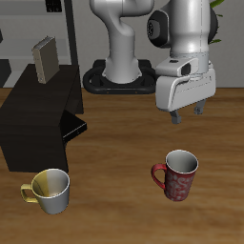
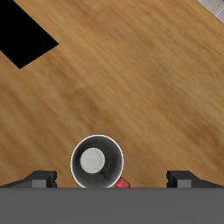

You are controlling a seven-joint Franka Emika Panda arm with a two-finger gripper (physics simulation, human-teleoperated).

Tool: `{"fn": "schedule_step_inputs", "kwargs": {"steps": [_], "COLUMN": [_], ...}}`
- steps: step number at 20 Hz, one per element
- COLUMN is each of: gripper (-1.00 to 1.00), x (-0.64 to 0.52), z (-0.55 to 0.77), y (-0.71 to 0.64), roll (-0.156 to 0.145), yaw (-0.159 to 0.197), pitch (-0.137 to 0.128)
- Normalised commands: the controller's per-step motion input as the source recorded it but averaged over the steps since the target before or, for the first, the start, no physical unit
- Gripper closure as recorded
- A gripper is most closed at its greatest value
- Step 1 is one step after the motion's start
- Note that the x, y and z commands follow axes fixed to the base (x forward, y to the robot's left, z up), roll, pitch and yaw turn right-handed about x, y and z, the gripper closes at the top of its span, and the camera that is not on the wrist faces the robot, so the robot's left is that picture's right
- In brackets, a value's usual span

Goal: Yellow book upright top shelf and black book top region shelf and red mug top shelf

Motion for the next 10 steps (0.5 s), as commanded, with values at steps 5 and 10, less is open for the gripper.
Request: {"fn": "schedule_step_inputs", "kwargs": {"steps": [5, 10], "gripper": [-1.00, -1.00], "x": [-0.07, 0.04], "z": [-0.11, -0.20], "y": [0.40, 0.23], "roll": [0.173, -0.004], "yaw": [0.017, -0.023], "pitch": [0.009, 0.025]}}
